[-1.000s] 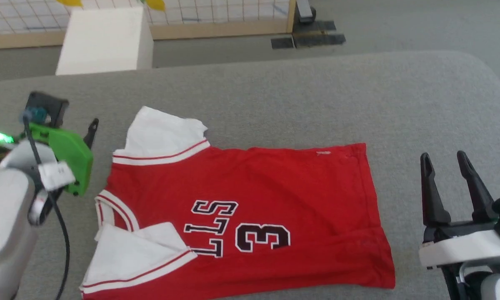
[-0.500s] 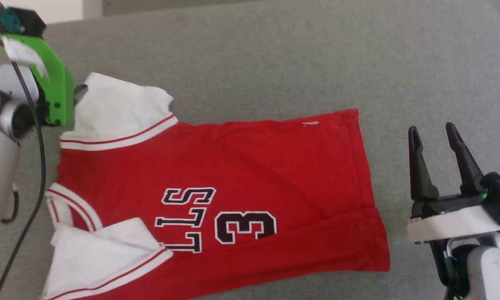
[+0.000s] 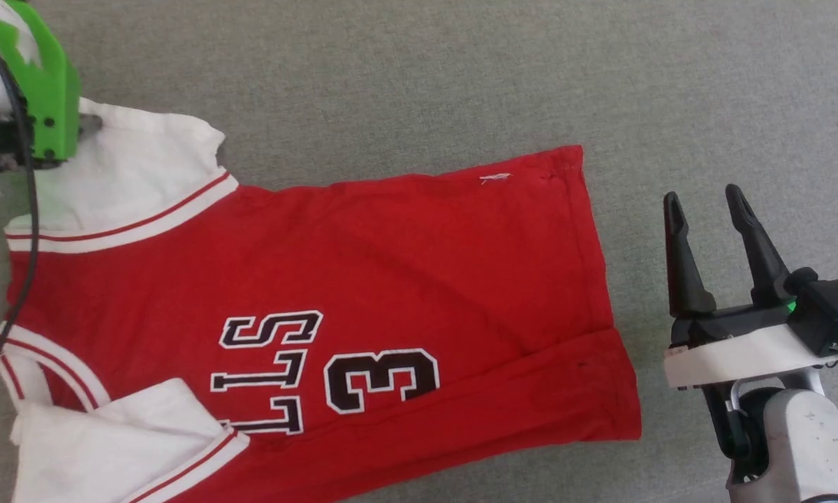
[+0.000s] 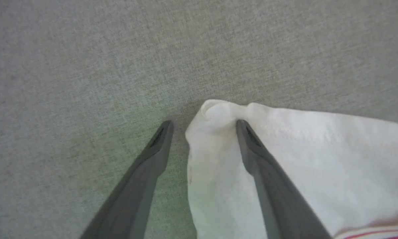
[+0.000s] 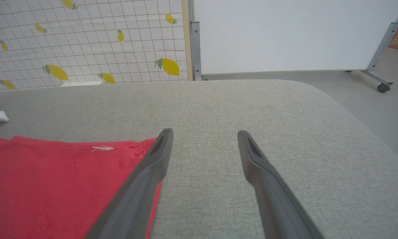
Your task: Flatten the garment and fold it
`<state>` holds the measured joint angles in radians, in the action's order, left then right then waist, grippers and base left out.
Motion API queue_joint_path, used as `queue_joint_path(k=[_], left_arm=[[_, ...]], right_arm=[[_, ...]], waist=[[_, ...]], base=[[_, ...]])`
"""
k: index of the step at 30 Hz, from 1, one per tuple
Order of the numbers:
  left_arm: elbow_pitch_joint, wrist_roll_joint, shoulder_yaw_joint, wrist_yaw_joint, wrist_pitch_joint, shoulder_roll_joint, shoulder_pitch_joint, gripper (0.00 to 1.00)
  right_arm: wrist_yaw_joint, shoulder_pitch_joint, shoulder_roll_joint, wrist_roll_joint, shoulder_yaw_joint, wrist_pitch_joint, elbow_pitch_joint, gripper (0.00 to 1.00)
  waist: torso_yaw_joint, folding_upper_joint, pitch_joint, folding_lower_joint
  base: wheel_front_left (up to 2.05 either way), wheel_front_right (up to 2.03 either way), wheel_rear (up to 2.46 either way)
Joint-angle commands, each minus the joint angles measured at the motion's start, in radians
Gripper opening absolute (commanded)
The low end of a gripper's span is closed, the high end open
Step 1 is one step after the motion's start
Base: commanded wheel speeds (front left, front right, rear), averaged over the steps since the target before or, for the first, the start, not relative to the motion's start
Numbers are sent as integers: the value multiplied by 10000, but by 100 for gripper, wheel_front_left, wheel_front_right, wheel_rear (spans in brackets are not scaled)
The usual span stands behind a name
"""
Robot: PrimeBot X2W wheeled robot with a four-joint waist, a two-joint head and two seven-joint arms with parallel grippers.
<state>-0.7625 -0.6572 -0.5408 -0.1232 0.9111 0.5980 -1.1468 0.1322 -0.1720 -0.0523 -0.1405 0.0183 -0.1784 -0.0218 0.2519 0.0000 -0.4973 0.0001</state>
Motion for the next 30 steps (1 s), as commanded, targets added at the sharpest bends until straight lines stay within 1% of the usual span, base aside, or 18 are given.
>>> queue_joint_path(k=[1,2,9,11,15,17,21,23,27,30], left_arm=[[-189,24,-152,-29,82,-10,80,31],[-242,-9,-203,-37,115,-9,107,0],[-179,-127,-537,-66,-469,-42,231,0],[-55,-214,-673,-69,-699,-91,277,0],[369,-430,-1100,-72,-1234,-103,415,0],[589,-544,-1356,-72,-1492,-67,504,0],[917,-796,-1809,-73,-1912,33,662,0],[1009,-906,-2001,-73,-2088,79,709,0],[1119,-1099,-2345,-74,-2358,116,729,0],[1131,-1230,-2556,-74,-2525,110,663,0]], right_arm=[[-15,-178,19,-22,-10,-94,53,100],[-15,-183,19,-13,-1,-100,84,100],[-15,-377,16,335,112,14,36,100],[-15,-554,-72,503,110,147,-49,100],[-15,-1105,-530,659,-22,722,-121,100],[-15,-1461,-850,630,-182,1215,-89,100],[-15,-2268,-1645,374,-869,2710,137,100],[-15,-2714,-2055,131,-1329,3699,386,100],[-15,-3683,-2870,-748,-2489,5906,1150,100],[-15,-4439,-3374,-1749,-3374,7479,1890,100]], waist=[[137,0,-134,-1],[130,0,-117,-1],[-239,0,401,-1],[-393,0,606,-1],[-693,0,1015,-1],[-841,0,1183,-1],[-1073,0,1444,-1],[-1147,0,1543,-1],[-1231,0,1671,-1],[-1277,0,1684,-1]], base=[[0,0,0],[0,0,0],[0,0,0],[0,0,0],[0,0,0],[0,0,0],[0,0,0],[0,0,0],[0,0,0],[0,0,0]])
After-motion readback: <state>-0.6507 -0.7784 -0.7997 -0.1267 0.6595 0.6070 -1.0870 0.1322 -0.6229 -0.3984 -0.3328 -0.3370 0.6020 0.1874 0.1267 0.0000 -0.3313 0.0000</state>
